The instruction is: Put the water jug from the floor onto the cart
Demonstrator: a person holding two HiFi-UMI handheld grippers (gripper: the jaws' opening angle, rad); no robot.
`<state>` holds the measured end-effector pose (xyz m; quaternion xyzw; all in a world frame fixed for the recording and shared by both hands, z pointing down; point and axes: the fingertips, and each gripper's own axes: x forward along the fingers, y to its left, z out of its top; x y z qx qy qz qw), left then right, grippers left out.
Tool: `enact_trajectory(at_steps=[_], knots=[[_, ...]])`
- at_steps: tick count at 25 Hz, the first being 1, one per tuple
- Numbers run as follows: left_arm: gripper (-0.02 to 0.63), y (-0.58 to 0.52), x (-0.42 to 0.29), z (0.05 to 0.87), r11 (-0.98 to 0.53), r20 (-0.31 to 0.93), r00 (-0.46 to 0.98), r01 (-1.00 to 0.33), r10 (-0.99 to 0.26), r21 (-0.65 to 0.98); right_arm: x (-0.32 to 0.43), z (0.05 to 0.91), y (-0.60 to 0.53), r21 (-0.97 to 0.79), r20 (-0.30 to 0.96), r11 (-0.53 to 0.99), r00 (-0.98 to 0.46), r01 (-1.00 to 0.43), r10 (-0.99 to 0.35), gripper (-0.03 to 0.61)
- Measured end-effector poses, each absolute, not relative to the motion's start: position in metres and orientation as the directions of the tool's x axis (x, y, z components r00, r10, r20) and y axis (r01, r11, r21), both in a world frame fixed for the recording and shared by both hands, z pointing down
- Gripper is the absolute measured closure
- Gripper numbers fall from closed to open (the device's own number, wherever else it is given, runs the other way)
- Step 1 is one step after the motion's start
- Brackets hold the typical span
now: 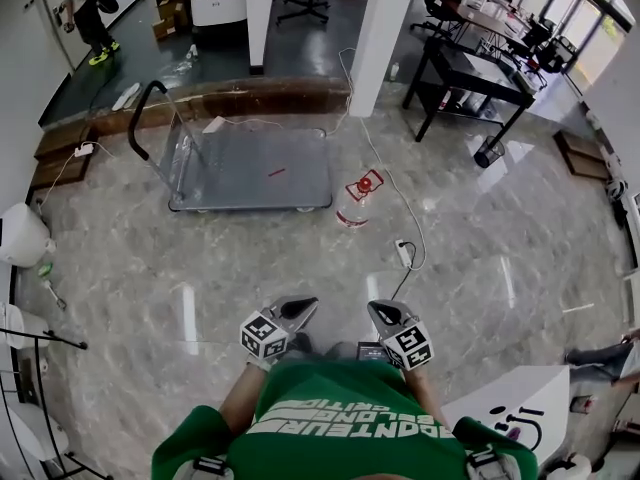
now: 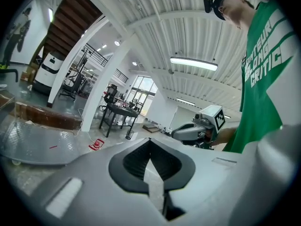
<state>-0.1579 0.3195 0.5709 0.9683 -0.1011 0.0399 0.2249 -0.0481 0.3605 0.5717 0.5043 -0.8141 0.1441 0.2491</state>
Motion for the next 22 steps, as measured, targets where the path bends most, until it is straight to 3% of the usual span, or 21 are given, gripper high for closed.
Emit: enact_trajectory(at_steps=[22], knots=[[0.604,0.3,-0.13,0.573,-0.875,0.136,0.975,-0.216,-0.174,0.433,-0.035,0.578,0.317,0.016,0.535,0.501,-0.416,-0.865,-0.736,0.586]])
